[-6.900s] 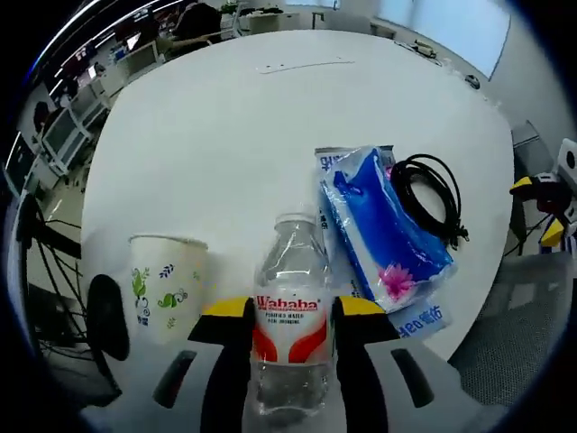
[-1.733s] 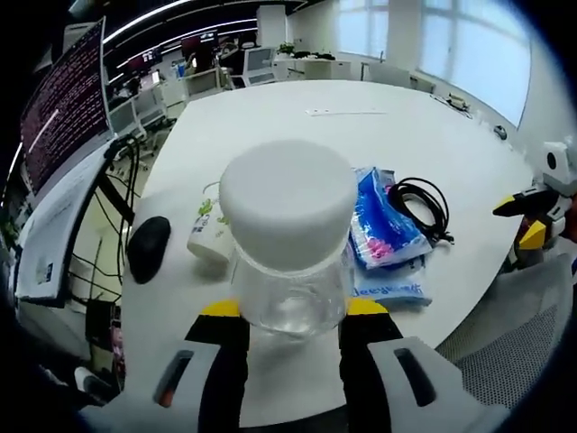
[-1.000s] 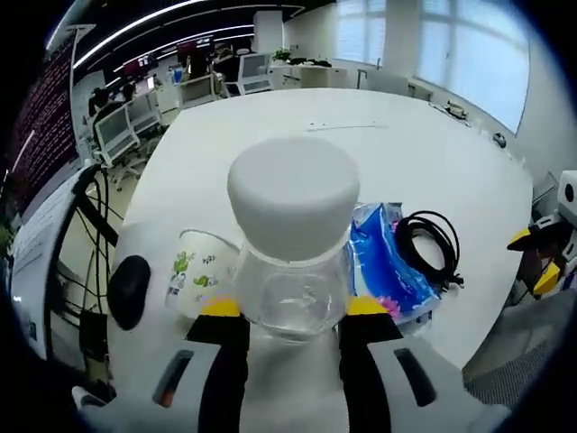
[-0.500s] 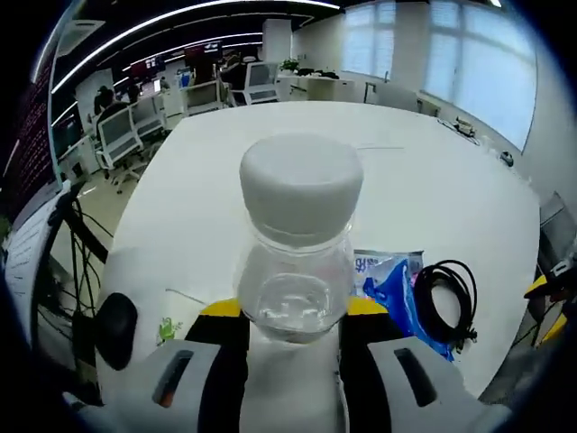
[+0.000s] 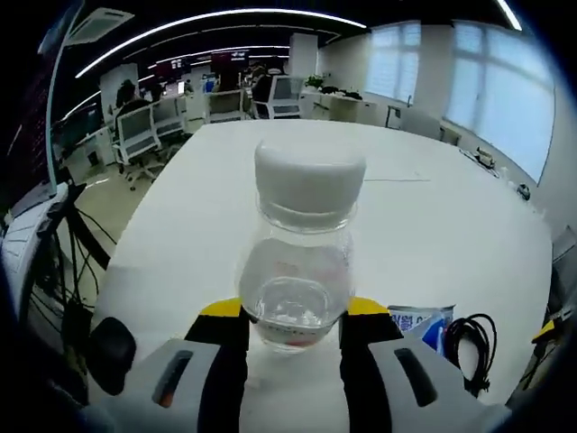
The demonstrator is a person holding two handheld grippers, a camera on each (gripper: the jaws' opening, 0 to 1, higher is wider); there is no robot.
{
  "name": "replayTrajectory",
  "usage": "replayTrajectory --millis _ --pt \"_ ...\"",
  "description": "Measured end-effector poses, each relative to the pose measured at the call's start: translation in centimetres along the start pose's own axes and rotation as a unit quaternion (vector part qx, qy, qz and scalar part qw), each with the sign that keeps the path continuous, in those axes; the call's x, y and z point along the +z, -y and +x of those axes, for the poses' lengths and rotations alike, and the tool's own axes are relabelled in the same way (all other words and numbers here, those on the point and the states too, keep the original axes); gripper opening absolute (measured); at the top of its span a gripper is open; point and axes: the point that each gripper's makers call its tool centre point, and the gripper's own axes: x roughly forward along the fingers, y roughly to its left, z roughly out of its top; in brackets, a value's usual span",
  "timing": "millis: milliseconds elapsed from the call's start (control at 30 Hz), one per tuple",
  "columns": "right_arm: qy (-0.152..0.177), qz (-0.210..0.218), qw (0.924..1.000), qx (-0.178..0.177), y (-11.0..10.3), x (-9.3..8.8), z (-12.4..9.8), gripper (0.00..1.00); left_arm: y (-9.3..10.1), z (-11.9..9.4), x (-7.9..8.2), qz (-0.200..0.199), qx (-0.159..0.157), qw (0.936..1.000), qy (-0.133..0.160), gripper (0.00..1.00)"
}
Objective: Arrange the tabletop items into an orderly group along one side of the table until the central work area is clear of visible clutter.
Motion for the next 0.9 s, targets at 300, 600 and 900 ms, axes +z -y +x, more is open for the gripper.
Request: replayTrajectory --millis 300,600,900 --pt "-0.011 0.006 0.9999 0.000 0.2 -0.7 0.0 0.55 -3.3 1.3 1.3 -0.040 0.052 0.9978 0.008 0.38" --pt "-0.015 0.008 0.9999 0.000 0.5 -0.5 0.2 0.56 -4.2 2.1 1.6 -0.079 0.061 0.9949 0.010 0.39" --pt "-0.018 0.001 0.9998 0.007 0.1 -0.4 0.6 0.56 -3.9 1.4 0.6 -0.117 0.036 0.9924 0.005 0.50"
